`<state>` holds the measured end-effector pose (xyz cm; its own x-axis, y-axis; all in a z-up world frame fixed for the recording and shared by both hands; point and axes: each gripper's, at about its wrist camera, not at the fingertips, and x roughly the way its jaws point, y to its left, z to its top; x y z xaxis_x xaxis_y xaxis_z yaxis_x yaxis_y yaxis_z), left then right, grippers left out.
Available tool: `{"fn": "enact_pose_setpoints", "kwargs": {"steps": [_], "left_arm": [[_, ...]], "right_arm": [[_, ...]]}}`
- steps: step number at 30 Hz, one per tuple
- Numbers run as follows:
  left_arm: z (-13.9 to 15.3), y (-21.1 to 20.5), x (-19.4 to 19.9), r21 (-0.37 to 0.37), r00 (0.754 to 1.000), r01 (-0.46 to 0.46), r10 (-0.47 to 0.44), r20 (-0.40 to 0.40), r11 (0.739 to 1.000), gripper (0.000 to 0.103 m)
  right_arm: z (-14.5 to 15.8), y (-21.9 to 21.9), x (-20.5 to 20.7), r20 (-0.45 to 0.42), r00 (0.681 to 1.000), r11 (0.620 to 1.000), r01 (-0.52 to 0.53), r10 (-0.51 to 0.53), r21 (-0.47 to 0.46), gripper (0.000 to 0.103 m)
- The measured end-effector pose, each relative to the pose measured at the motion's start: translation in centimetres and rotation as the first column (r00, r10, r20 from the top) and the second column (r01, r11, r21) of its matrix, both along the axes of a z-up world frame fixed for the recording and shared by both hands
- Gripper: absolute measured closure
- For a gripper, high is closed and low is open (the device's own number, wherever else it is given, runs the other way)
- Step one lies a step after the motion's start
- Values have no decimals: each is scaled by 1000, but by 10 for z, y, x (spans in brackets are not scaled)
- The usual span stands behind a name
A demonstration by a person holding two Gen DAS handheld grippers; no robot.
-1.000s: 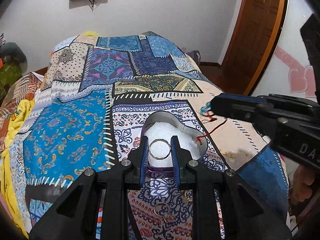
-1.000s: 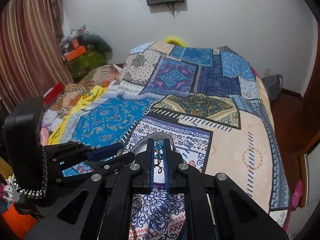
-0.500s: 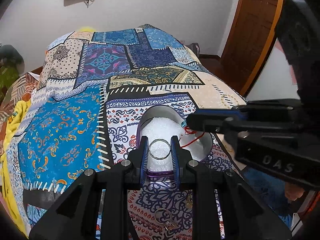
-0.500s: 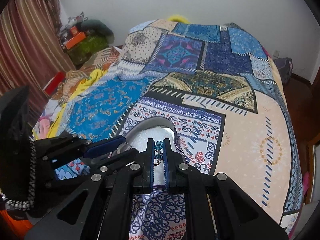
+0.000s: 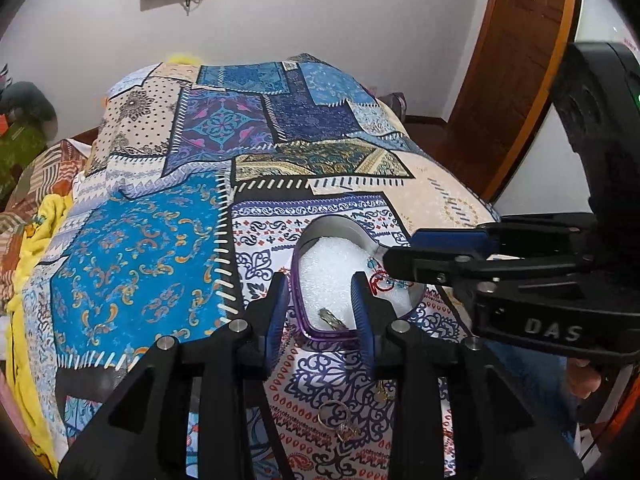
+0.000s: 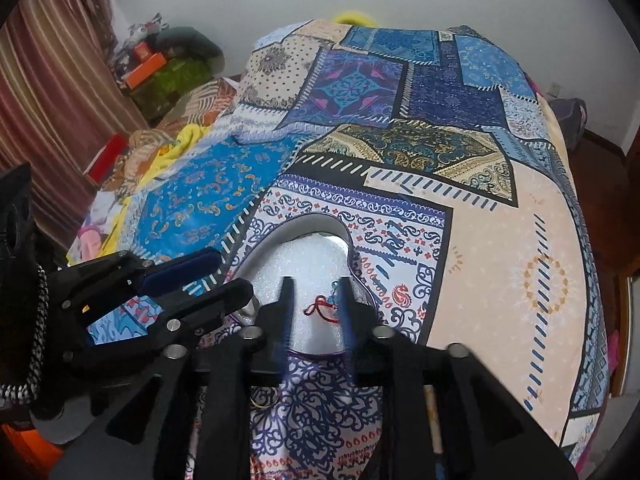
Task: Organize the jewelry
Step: 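Lift both tools away from the tin and move back toward the jewelry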
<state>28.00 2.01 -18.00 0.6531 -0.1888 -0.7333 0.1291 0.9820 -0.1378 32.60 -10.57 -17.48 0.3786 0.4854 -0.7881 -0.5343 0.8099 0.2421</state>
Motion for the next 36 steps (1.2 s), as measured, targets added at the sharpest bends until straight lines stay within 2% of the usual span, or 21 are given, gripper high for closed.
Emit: {"fn": "enact_pose_setpoints", "kwargs": {"steps": [2,9,21,28,36], "left_arm": [[6,2,-5,4,1000,-8,8,13,1000,72],[31,8,-28,22,998,-27,25,59,999,71],[57,19,-83,32,993,-68,64,101,997,62],[54,26,-106,32,993,-89,86,78,996,60],[25,17,-123,48,998,-71,70,6,996,60]], "right_arm": [[6,-2,-4,16,1000,1000,13,-13,0,72],[34,-7,-28,106,994,999,43,-40,-23,71],[60,-22,-78,186,980,997,75,-67,-33,71],[55,-29,-99,183,980,995,89,-79,-47,71],[25,-32,-116,132,987,990,106,-93,-92,71]]}}
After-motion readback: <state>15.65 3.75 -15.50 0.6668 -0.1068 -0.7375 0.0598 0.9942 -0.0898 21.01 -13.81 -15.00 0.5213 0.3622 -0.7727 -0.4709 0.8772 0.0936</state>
